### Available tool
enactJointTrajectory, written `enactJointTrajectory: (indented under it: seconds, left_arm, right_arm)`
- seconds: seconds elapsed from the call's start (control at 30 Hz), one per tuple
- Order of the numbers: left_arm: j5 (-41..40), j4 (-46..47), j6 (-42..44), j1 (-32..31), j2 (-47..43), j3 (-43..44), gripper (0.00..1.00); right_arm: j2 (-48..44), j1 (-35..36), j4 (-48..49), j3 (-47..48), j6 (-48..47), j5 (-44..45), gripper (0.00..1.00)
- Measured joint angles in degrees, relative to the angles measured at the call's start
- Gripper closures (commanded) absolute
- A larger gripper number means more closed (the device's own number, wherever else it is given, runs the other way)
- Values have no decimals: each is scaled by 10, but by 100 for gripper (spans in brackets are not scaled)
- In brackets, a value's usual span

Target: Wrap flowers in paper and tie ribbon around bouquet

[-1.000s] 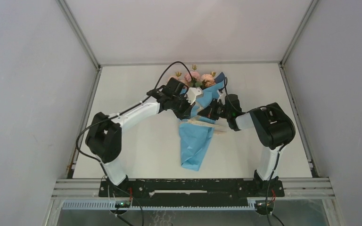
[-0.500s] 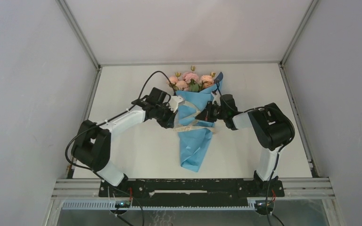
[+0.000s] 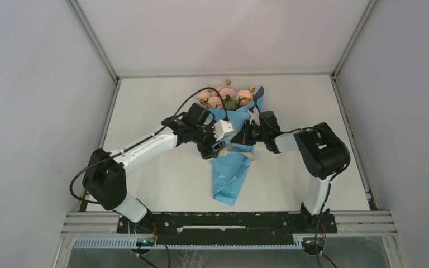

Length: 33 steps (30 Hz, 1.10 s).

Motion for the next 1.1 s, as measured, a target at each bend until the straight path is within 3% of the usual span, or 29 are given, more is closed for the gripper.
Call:
enactJointTrajectory:
  seconds: [0.17,0.27,0.43,0.57,0.8,1.1]
  left_arm:
    - [-12,38,75,-64,33,12,23]
    - [-44,64,108,-82,85,12,29]
    - [-96,87,120,-85,157,24,58]
    - [-113,109,118,-84,166,28,99]
    - [-119,117,107,-85,162,32,100]
    - [-55,94,28,-71,144,109,100]
  right_arm:
    - [-6,3,-14,0,-1,0,99]
    - [-10,3,-22,0,-2,0,99]
    - [-15,3,-39,0,-8,-8,99]
    - [-19,4,-56,0,-12,-26,96]
    - [-37,4,-114,0,-41,-59,86]
    - [-55,3,-223,0,-115,-129,68]
